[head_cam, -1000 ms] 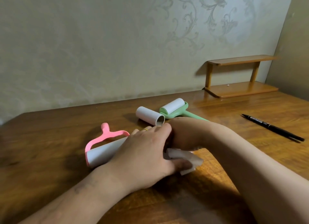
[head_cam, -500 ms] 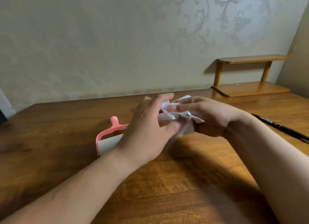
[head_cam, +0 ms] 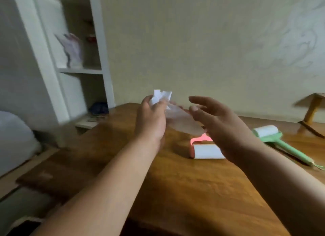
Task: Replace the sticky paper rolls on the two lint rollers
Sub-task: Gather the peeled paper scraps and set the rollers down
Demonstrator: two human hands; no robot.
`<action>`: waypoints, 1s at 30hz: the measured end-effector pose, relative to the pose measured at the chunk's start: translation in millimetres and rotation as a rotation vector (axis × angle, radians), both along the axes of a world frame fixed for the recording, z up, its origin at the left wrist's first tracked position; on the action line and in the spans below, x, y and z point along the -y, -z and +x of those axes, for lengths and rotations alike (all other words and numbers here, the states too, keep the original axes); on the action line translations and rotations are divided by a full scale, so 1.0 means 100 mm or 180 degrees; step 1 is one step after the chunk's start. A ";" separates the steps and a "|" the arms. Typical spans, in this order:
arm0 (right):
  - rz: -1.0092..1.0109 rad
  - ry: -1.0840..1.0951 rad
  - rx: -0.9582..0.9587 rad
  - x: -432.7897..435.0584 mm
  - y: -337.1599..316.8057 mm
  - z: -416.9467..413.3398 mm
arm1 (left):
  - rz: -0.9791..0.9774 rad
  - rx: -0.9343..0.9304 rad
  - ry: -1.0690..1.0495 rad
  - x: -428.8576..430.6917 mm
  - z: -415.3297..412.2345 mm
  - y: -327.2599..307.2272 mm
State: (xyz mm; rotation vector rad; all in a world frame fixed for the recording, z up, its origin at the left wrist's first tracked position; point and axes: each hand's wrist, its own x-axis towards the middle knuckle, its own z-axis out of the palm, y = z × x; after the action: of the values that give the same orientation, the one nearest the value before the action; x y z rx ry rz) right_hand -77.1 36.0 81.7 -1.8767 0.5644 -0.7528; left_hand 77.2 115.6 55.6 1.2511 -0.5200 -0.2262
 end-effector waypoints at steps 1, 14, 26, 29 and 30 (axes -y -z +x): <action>-0.0030 -0.0080 -0.0208 -0.19 0.04 0.13 | -0.0197 -0.0358 -0.0041 -0.22 0.13 0.01; 0.1223 -0.2413 -0.0996 -2.73 0.87 2.40 | 0.0878 0.0720 -0.0472 -3.28 1.16 0.94; 0.1201 -0.2769 -0.1466 -3.70 2.14 3.23 | 0.1208 -0.1052 -0.2111 -4.74 2.09 2.83; 0.0910 -0.2374 -0.1841 -3.57 2.56 3.29 | 0.1599 -0.1633 -0.1767 -4.73 2.21 3.47; 0.0841 -0.2255 -0.1993 -3.54 2.69 3.30 | 0.1576 -0.1761 -0.1634 -4.69 2.23 3.63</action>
State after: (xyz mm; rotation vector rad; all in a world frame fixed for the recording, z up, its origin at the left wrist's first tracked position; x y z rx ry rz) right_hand 252.6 390.1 -187.7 -1.8600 0.3073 0.3697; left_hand 300.5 584.6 -307.5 1.6744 0.3615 -0.2591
